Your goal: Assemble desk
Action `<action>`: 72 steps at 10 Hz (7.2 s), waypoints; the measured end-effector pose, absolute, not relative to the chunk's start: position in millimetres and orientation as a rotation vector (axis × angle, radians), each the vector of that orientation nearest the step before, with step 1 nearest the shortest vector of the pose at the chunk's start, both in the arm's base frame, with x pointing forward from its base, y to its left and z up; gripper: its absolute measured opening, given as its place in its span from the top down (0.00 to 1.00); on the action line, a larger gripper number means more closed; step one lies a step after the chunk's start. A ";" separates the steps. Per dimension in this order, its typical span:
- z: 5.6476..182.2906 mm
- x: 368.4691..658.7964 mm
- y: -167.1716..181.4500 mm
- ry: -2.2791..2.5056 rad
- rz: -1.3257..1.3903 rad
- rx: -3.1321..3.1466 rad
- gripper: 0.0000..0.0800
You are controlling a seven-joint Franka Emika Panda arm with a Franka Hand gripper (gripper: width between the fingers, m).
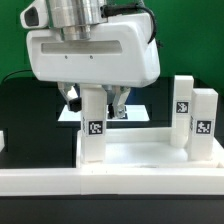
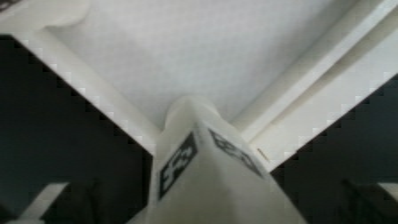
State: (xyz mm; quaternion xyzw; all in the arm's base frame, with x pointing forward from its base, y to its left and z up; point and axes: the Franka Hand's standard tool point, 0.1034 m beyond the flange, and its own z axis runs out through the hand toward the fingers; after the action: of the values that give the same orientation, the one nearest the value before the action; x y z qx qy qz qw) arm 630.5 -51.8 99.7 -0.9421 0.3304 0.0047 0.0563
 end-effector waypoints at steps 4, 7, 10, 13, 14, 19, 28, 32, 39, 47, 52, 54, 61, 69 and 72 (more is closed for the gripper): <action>104.4 629.4 -58.4 -0.092 -0.009 -3.056 0.19; 103.9 629.8 -58.6 0.051 -0.008 -3.057 0.34; 103.9 629.9 -58.1 0.384 0.005 -3.032 0.64; 103.1 631.3 -56.7 0.947 0.008 -2.910 0.64; 104.4 631.1 -55.5 1.200 0.037 -2.815 0.64; 108.0 634.2 -56.8 2.126 0.156 -2.117 0.64; 107.0 629.3 -55.8 1.025 0.042 -2.803 0.19; 105.5 631.2 -58.8 0.424 0.004 -2.988 0.19; 105.1 631.5 -58.7 0.972 0.036 -2.861 0.64; 105.9 634.9 -53.0 2.301 0.140 -1.916 0.64; 105.3 638.4 -40.4 1.772 0.016 -2.389 0.21; 108.3 630.1 -28.5 1.688 -0.044 -2.492 0.19; 108.6 624.0 -61.6 0.540 -0.034 -3.003 0.19; 100.3 624.4 -60.4 0.720 -0.018 -2.960 0.64; 100.5 626.7 -57.5 1.164 -0.013 -2.815 0.64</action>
Offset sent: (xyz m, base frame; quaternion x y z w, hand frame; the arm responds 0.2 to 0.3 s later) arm 0.0045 0.0149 -0.0019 0.0513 -0.0803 -0.4937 0.8644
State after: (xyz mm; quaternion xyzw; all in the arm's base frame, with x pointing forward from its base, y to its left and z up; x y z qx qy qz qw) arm 626.7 -57.5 100.5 -0.9230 0.3818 -0.0042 0.0478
